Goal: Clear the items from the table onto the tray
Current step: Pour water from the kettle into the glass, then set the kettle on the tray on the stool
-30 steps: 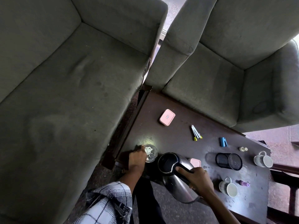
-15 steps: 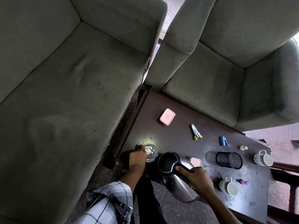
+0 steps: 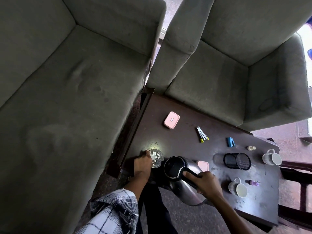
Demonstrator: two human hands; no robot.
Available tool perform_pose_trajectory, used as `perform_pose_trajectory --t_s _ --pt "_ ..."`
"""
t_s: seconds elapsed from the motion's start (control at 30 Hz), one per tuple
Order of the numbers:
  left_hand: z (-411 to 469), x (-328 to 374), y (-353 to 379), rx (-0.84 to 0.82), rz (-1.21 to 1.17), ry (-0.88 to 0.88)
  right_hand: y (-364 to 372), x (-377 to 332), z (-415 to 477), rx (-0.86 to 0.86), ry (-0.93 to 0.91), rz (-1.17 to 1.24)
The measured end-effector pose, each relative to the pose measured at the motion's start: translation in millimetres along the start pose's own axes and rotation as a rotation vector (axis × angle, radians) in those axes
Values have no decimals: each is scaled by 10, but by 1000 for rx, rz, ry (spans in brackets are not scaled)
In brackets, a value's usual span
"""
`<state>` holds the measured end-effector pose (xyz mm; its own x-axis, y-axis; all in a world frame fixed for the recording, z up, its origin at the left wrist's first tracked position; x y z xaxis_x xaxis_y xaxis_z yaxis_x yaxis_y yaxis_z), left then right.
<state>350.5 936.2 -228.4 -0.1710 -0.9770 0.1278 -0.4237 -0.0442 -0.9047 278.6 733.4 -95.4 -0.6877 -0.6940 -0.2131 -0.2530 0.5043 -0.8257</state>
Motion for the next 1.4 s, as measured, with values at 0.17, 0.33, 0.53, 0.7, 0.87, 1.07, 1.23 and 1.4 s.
perform_pose_trajectory --t_s 0.17,0.33,0.53,0.7,0.87,1.07,1.23,1.4 --pt "-24 5 -20 -78 3 -14 -60 101 -49 13 12 111" --pt "-113 -58 -278 -146 -151 -131 -210 226 -129 36 -4 225" --pt "-137 -12 -451 -175 -437 -190 -518 311 -327 106 35 443" --pt "-203 453 -796 -189 -1054 -248 -761 493 -555 213 91 577" --pt "-527 1117 -1359 -245 -1330 -141 -1066 844 -841 351 182 805" --pt "-1022 2033 -1678 -401 -1362 51 -1348 1592 -1289 496 302 1015" --pt "-1489 2791 -1627 -479 -1276 168 -1562 2320 -1657 583 349 1103" --pt "-2008 3670 -1416 -509 -1239 230 -1732 3359 -2019 643 413 1166"
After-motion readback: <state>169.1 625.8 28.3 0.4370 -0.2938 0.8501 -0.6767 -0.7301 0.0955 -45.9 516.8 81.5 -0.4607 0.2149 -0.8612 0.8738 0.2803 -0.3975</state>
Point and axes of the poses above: each hand's wrist, its own z-axis towards the middle knuckle, its own y-axis out of the palm, x = y × z, the point moved 6 cm from there along z, towards the middle knuckle, and after that the axes turned 10 degrees about x, right-handed, at the moved point
